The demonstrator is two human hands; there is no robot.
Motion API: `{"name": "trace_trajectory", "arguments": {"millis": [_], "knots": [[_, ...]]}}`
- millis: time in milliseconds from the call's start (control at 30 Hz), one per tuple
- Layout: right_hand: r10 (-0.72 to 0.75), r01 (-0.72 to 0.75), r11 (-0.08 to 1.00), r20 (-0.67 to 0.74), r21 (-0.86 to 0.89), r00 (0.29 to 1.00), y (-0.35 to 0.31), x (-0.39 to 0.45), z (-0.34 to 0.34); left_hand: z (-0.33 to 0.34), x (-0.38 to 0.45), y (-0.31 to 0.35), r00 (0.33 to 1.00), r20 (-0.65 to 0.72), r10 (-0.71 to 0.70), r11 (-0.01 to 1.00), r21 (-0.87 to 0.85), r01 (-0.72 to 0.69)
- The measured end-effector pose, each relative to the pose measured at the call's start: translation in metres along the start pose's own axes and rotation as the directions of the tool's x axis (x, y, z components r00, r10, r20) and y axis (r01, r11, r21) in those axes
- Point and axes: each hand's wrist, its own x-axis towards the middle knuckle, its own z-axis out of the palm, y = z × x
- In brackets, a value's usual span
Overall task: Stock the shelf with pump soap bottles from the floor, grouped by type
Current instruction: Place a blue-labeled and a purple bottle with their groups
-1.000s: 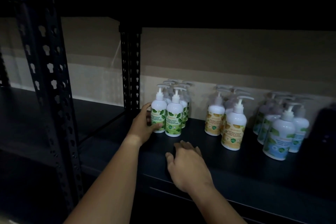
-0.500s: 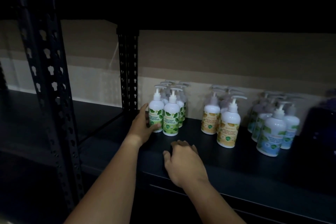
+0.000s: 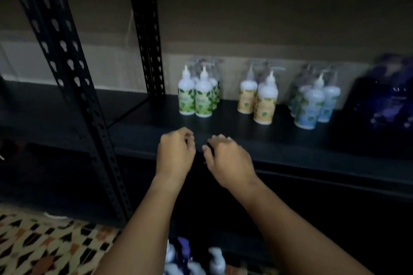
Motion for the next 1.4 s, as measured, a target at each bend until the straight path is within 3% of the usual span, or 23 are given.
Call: {"name": "trace_trajectory", "arguments": {"millis": [133, 200, 267, 333, 433, 500, 567, 633, 767, 900, 967, 1067, 1200, 1400], "knots": [[-0.059, 0.070, 0.982, -0.066, 0.175, 0.996, 0.012, -0.060, -0.006, 0.001, -0.078, -0.001, 0.940, -0.250, 0.231, 0.951, -0.148, -0.273], [-0.058, 0.087, 0.961, -0.114, 0.261, 0.992, 0.019, -0.094, 0.001, 0.015, -0.119, -0.018, 0.935, -0.247, 0.255, 0.939, -0.169, -0.300], [-0.004, 0.014, 0.951, -0.034, 0.308, 0.999, 0.031, -0.125, 0.020, 0.035, -0.154, -0.043, 0.973, -0.106, 0.205, 0.957, -0.186, -0.222], [0.114, -0.160, 0.929, 0.153, 0.333, 0.982, 0.051, -0.153, 0.050, 0.057, -0.186, -0.073, 0.983, 0.133, 0.123, 0.982, -0.157, -0.102], [0.257, -0.389, 0.878, 0.411, 0.279, 0.875, 0.079, -0.191, 0.097, 0.086, -0.225, -0.115, 0.879, 0.477, -0.006, 1.000, 0.000, 0.007], [0.300, -0.497, 0.840, 0.580, 0.216, 0.758, 0.093, -0.215, 0.123, 0.103, -0.241, -0.132, 0.782, 0.621, -0.050, 0.995, 0.100, -0.016], [0.295, -0.563, 0.801, 0.685, 0.202, 0.666, 0.104, -0.239, 0.146, 0.121, -0.249, -0.141, 0.710, 0.701, -0.067, 0.983, 0.169, -0.074], [0.306, -0.597, 0.778, 0.714, 0.194, 0.630, 0.112, -0.259, 0.169, 0.140, -0.254, -0.149, 0.695, 0.717, -0.058, 0.973, 0.197, -0.123], [0.305, -0.663, 0.701, 0.732, 0.261, 0.610, 0.120, -0.282, 0.207, 0.174, -0.254, -0.158, 0.675, 0.736, -0.044, 0.946, 0.248, -0.209], [0.346, -0.683, 0.646, 0.667, 0.342, 0.660, 0.123, -0.295, 0.235, 0.191, -0.243, -0.152, 0.574, 0.809, -0.129, 0.896, 0.343, -0.282], [0.344, -0.685, 0.601, 0.640, 0.412, 0.686, 0.122, -0.299, 0.242, 0.199, -0.239, -0.152, 0.511, 0.833, -0.210, 0.897, 0.372, -0.239], [0.352, -0.701, 0.495, 0.619, 0.513, 0.702, 0.122, -0.302, 0.247, 0.209, -0.235, -0.153, 0.473, 0.827, -0.304, 0.897, 0.416, -0.150], [0.320, -0.742, 0.283, 0.670, 0.608, 0.670, 0.126, -0.306, 0.255, 0.215, -0.235, -0.158, 0.494, 0.795, -0.353, 0.883, 0.458, -0.106], [0.323, -0.745, 0.219, 0.674, 0.630, 0.665, 0.131, -0.316, 0.268, 0.217, -0.239, -0.163, 0.516, 0.795, -0.319, 0.903, 0.420, -0.089]]}}
